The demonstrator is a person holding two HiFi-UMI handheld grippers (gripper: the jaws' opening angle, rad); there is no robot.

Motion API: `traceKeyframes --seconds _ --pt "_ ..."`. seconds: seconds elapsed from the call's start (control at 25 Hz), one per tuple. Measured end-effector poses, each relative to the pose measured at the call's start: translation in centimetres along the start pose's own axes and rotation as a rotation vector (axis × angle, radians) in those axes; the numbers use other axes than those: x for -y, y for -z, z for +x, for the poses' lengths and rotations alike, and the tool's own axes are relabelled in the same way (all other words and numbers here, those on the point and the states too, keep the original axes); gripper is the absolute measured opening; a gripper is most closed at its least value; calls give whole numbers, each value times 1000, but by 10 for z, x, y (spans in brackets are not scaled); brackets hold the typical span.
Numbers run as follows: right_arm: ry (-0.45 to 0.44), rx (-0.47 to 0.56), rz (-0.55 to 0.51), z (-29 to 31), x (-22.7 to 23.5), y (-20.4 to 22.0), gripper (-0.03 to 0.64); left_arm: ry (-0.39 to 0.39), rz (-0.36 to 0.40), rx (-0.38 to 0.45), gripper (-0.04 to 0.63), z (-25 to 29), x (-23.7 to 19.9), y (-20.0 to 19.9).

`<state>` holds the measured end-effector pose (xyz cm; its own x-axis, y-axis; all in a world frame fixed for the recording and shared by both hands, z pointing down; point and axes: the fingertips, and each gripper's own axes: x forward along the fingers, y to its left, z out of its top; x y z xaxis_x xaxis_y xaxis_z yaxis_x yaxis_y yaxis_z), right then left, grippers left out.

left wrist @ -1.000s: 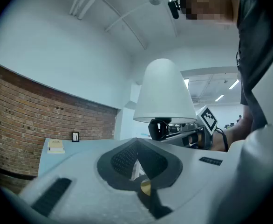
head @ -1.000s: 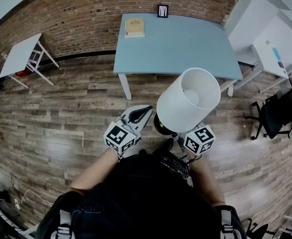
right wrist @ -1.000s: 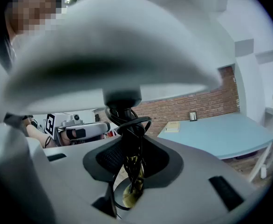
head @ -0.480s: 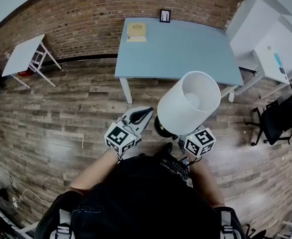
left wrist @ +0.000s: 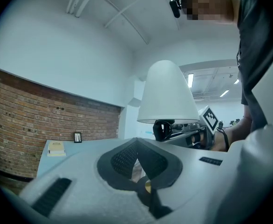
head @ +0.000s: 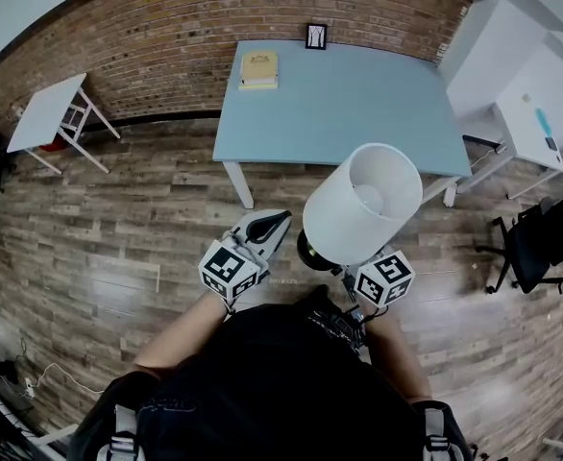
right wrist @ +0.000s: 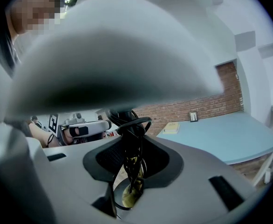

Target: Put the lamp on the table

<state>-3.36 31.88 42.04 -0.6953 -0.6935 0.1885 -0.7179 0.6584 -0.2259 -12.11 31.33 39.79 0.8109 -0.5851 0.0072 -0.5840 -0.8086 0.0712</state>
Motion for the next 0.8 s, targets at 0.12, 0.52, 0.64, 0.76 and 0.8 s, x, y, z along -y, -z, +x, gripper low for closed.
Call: traceKeyframes --seconds 0.12,0.52,0.64,0.76,0.8 --pt "-13 -3 3 2 30 -5 115 -9 -1 -6 9 33 -4 1" --pt "-47 -9 9 -15 125 -26 115 -40 -3 -11 9 148 3 0" --pt "-31 -8 7 -22 146 -29 115 -50 -13 -16 9 167 5 4" --pt "-17 -2 26 -27 161 -28 115 -36 -31 -24 9 183 3 9" --pt "-13 -1 34 -28 166 -27 115 -31 -41 -23 9 189 2 10"
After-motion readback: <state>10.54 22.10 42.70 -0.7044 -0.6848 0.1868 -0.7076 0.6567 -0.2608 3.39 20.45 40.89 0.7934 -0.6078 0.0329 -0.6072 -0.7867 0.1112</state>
